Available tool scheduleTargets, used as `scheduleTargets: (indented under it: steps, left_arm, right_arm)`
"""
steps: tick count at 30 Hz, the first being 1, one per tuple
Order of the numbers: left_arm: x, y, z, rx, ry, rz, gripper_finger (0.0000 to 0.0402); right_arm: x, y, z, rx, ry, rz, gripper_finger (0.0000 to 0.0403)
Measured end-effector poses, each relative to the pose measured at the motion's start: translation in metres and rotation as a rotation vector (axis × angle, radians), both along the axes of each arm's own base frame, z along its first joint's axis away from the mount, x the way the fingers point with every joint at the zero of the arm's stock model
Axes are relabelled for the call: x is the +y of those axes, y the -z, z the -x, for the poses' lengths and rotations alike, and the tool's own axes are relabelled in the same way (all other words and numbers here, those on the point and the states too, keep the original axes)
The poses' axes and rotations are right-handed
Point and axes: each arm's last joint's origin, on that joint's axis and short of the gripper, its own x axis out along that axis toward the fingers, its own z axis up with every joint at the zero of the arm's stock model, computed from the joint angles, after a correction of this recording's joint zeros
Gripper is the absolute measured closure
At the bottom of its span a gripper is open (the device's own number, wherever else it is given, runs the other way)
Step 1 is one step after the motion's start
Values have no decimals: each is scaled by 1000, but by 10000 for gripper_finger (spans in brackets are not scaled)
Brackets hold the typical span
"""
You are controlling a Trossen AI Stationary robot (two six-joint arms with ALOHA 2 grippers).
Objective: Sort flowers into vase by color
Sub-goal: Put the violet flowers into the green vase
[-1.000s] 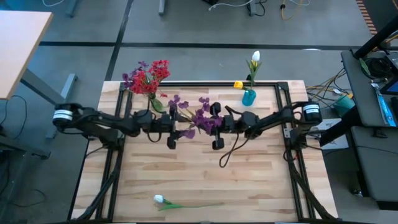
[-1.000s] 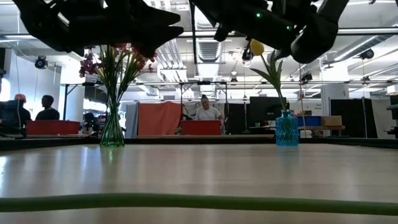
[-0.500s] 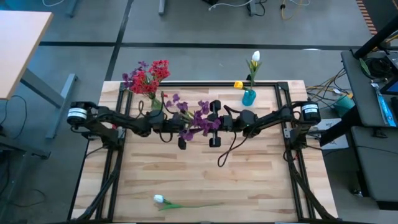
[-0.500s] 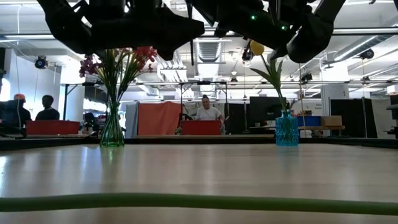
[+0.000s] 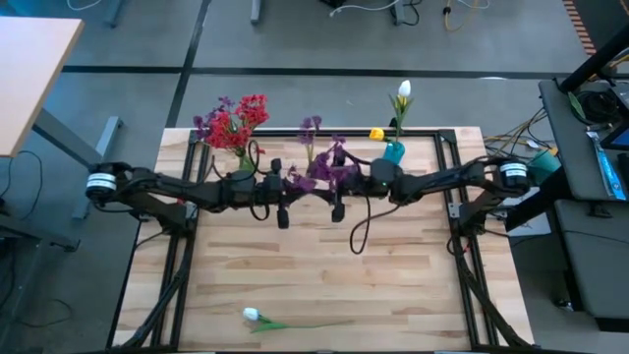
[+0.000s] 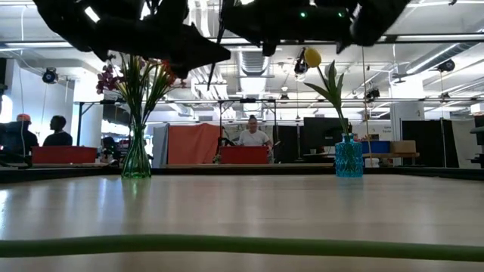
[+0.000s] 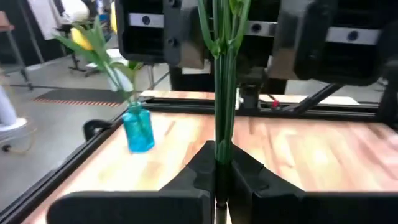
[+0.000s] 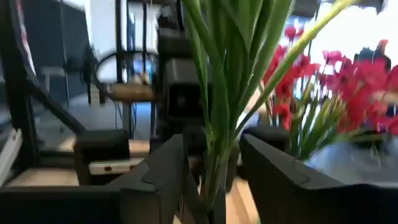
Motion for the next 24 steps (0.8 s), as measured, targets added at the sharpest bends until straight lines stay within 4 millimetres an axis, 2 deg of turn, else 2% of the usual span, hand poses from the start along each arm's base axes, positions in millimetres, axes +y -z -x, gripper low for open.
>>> scheduleTargets:
  steps: [3,6,8,12,15,20,24]
  left_arm:
    - [1,0,1,12,-18,-1,400]
    - [1,1,1,20,-18,-9,400]
    - [1,1,1,21,-26,-11,400]
    - [1,-2,6,40,-39,-2,381]
    - [0,-10,17,66,-43,12,346]
    - [-2,-19,46,166,-74,23,258]
    - [-1,-2,71,205,-207,7,192]
  right_arm:
    - [-1,-11,-10,101,-2,0,227]
    - [-2,-19,-19,144,-1,-2,230]
    - [-5,-21,-22,144,5,1,257]
    - [-9,-20,-22,141,19,41,366]
    - [-14,-21,-20,137,27,32,385]
    - [-32,-24,-15,152,81,20,391]
    - [-53,-23,-10,156,133,16,392]
